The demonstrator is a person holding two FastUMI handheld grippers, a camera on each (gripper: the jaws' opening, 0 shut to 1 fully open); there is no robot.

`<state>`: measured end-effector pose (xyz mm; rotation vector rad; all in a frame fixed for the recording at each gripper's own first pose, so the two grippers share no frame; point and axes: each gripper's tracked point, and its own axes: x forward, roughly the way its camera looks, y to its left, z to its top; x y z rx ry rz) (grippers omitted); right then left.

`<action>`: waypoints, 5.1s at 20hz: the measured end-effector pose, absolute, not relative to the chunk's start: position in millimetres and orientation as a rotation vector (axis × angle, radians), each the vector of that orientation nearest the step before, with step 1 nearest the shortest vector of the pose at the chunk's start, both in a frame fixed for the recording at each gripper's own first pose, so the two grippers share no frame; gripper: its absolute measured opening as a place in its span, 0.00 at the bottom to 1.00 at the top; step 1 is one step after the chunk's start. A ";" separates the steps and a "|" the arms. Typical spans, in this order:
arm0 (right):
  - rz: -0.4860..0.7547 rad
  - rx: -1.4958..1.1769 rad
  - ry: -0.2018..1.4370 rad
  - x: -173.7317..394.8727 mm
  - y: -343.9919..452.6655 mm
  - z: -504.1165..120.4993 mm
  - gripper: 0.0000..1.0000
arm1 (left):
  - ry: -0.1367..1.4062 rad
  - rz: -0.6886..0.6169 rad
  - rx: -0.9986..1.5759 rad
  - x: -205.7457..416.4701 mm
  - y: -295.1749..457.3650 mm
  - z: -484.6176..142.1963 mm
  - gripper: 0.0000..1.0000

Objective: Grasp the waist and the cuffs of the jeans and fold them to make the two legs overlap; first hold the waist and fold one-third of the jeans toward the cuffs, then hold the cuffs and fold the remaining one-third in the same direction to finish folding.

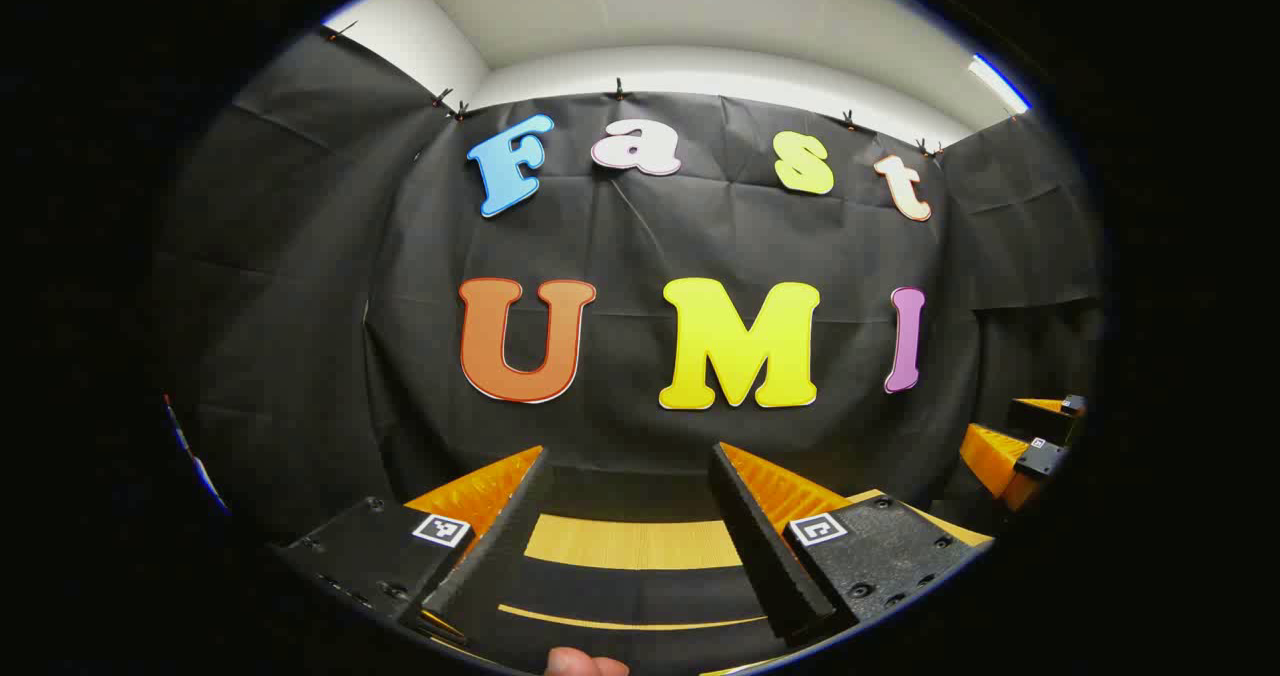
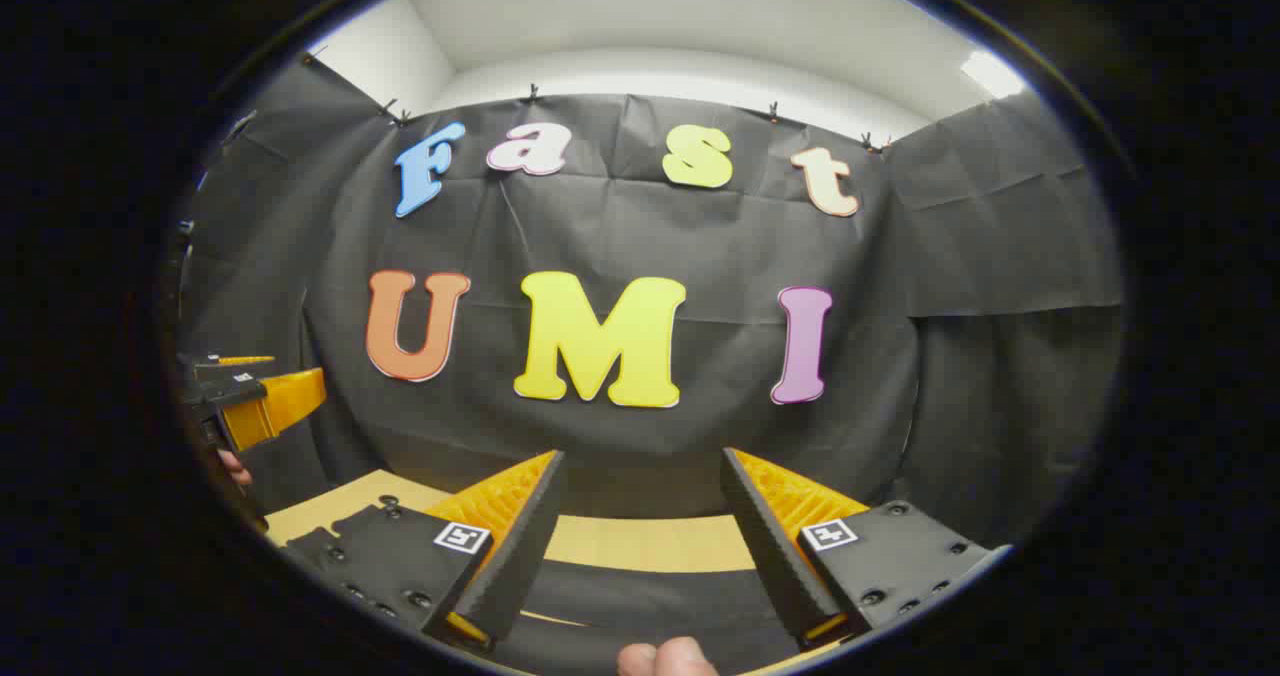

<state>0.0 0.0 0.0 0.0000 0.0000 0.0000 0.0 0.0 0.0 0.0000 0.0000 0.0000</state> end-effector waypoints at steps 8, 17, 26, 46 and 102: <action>-0.020 0.006 0.009 1.1 -8.1 -5.9 0.93 | -0.005 -0.023 0.004 1.9 -10.9 -0.8 1.00; -0.019 0.009 0.040 2.7 -17.5 -16.5 0.93 | 0.029 -0.025 -0.012 2.5 -14.5 -12.7 1.00; -0.034 -0.016 0.123 16.4 -91.2 -52.8 0.93 | 0.127 0.053 -0.037 7.4 13.3 -47.4 1.00; -0.330 0.586 0.913 -34.3 -287.8 -321.3 0.97 | 0.649 0.599 -0.792 -103.1 151.9 -252.2 0.99; -0.702 1.159 1.112 -1.2 -321.3 -413.9 0.08 | 1.084 0.844 -1.300 -84.0 237.8 -367.5 0.04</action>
